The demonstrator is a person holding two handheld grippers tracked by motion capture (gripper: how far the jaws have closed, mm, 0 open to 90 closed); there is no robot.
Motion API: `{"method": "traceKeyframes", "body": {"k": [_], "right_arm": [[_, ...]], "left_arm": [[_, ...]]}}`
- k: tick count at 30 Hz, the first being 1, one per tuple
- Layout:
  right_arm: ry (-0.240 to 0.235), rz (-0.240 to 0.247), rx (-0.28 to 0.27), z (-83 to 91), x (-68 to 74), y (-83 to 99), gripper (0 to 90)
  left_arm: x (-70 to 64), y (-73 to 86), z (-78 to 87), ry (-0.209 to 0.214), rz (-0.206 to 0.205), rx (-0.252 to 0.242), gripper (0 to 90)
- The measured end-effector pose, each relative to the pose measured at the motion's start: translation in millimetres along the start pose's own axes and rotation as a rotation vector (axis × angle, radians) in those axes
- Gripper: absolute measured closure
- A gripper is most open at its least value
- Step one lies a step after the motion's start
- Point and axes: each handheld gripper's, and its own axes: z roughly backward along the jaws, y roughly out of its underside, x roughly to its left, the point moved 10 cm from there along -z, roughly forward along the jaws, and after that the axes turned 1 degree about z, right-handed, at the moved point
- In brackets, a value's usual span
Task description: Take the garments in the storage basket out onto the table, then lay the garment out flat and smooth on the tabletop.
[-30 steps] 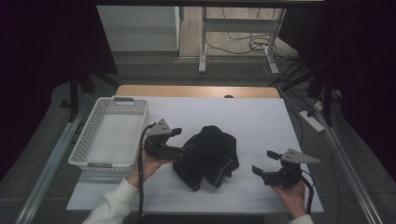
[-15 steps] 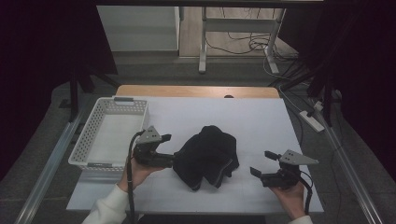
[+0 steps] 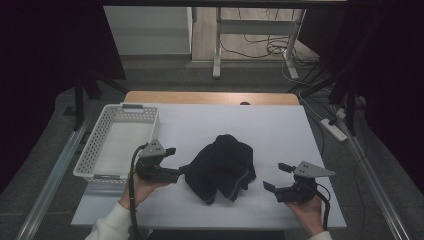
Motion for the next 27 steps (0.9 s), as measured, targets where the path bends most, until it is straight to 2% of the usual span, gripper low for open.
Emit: {"method": "traceKeyframes", "body": {"k": [13, 23, 26, 27], "right_arm": [[-0.027, 0.007, 0.010, -4.5, 7.5, -0.3, 7.3], [-0.042, 0.019, 0.013, -7.4, 15.9, -1.5, 7.4], [-0.055, 0.023, 0.018, -9.9, 20.0, -2.5, 9.3], [-0.073, 0.029, 0.019, -11.8, 25.1, -3.1, 10.6]], "left_arm": [[0.8, 1.7, -2.4, -0.003, 0.005, 0.007, 19.9], [-0.4, -2.6, -2.9, 0.005, 0.003, -0.007, 19.8], [-1.8, -3.1, -2.2, 0.006, -0.001, -0.008, 19.9], [-2.4, -4.0, -1.7, 0.007, -0.002, -0.012, 19.9]]}}
